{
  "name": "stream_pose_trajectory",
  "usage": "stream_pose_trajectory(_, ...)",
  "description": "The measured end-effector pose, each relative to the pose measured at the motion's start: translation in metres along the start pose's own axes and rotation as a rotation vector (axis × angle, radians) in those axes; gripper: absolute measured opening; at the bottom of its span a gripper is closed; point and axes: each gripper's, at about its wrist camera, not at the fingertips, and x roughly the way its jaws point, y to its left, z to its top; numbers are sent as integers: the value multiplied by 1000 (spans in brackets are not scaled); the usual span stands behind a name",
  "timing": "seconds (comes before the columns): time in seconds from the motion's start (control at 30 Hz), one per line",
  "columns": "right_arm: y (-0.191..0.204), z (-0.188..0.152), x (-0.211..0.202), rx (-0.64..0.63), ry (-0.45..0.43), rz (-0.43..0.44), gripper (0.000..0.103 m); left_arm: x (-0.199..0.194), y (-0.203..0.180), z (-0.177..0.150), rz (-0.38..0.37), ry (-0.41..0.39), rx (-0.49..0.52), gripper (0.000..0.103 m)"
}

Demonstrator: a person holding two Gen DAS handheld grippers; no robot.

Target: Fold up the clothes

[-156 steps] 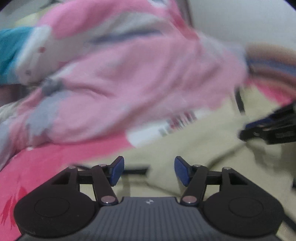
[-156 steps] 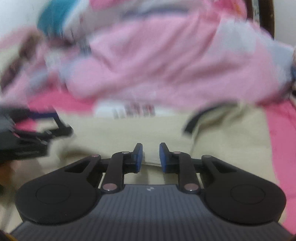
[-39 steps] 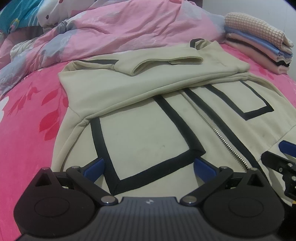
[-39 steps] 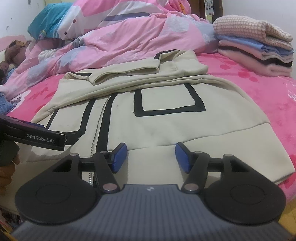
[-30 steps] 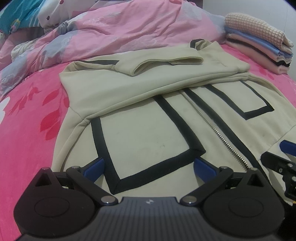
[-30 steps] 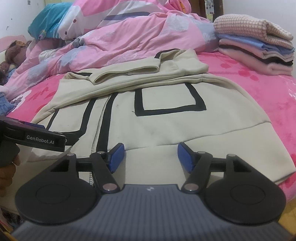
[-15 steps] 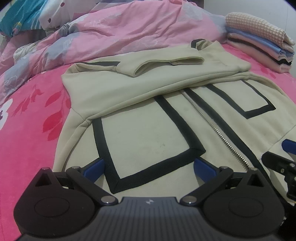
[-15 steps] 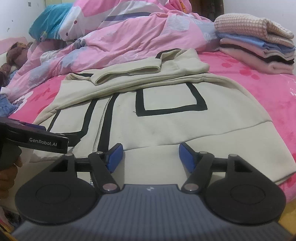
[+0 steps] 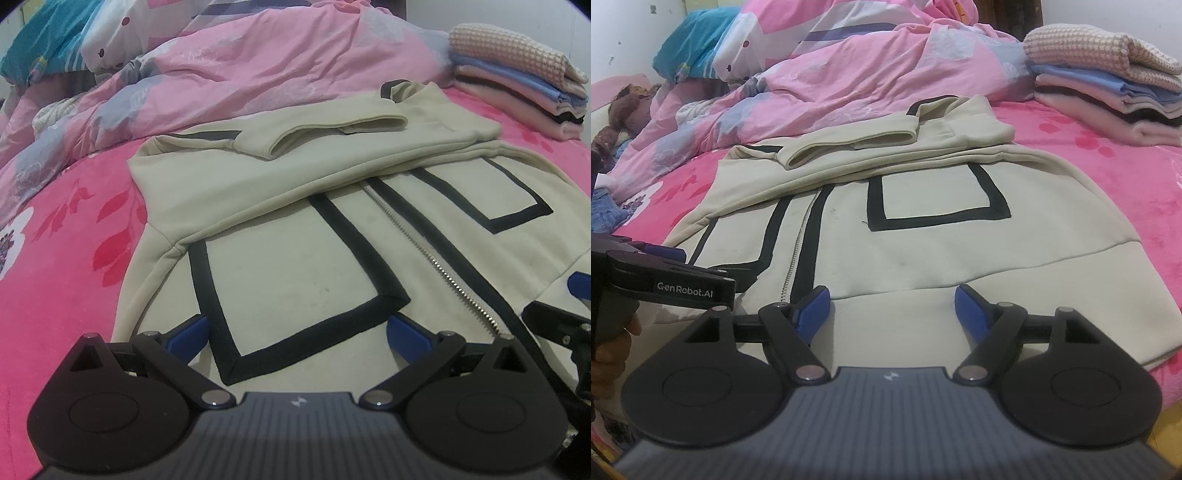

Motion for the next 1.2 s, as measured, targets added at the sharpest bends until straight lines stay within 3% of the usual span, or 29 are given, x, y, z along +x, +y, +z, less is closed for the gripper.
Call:
stream_pose_trajectory(0.2, 1, 0, 0, -4, 0, -5, 75, -3, 4, -6, -24, -7, -9, 103)
stream_pose_trajectory(0.33, 0, 0, 0, -4, 0, -5, 76, -12, 14, -15, -88, 2, -25, 103)
stream_pose_trajectory(0.63, 1, 0, -1, -3, -1, -8, 76, -66, 44, -50, -213, -76, 51, 103)
stream_pose_trajectory(0.8, 1, 0, -1, -2, -2, -11, 77, -86, 76, -69, -227, -61, -13, 103)
stream_pose_trajectory(0.93, 2, -1, -2, -4, -2, -15, 77, -97, 103, -83, -232, -54, -102, 96)
stream_pose_trajectory(1.2, 2, -1, -3, 5, -4, -23, 77, -112, 156, -91, -184, -123, -221, 87)
